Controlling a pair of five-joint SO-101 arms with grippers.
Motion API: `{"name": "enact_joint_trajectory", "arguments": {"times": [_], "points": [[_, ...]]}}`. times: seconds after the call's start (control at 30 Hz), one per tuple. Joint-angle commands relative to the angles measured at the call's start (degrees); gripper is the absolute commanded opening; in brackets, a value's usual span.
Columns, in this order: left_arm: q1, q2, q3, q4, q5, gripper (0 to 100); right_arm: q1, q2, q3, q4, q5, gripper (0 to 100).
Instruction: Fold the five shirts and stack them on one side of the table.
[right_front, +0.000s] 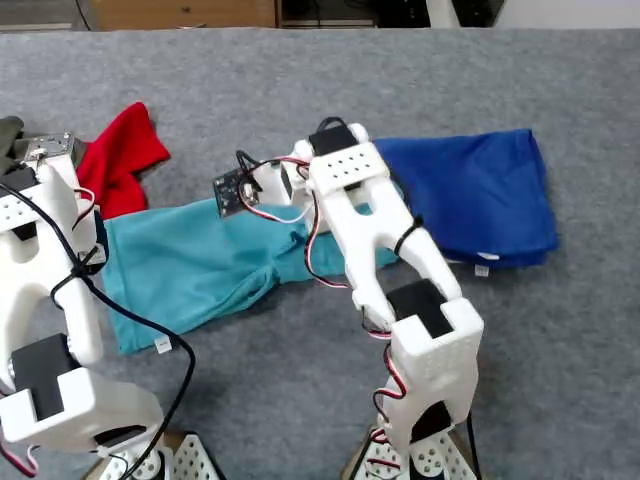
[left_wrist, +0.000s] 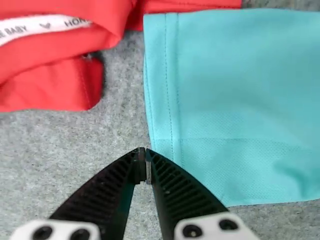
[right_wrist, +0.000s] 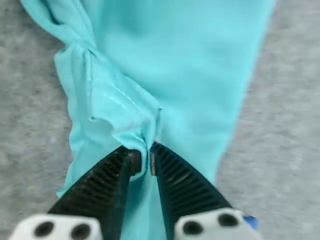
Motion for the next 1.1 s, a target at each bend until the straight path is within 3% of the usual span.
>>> {"name": "enact_joint_trajectory", "arguments": {"times": [0.0, 0.37, 0.53, 0.67, 0.8, 1.07], "points": [[-0.4, -3.1, -2.5, 0.5, -0.3, 2, 1.2, -0.7, -4.4, -0.4, -4.5, 12.9], [-0.4, -3.1, -2.5, 0.5, -0.4, 2, 2.5, -1.4, -8.1, 3.0, -5.5, 14.4], [-0.5, -3.1, -2.5, 1.4, -0.4, 2, 3.6, -8.7, -9.4, 16.1, -5.5, 0.0], [-0.3, -3.1, -2.5, 1.3, -0.4, 2, 3.6, -15.1, -4.1, 23.6, -5.4, 0.0], [0.0, -3.1, -2.5, 1.3, -0.4, 2, 3.8, -19.0, 8.0, 18.5, -5.4, 0.1], [-0.2, -3.1, -2.5, 1.1, -0.4, 2, 4.4, -16.4, 24.5, -4.4, -5.8, 0.1]]}}
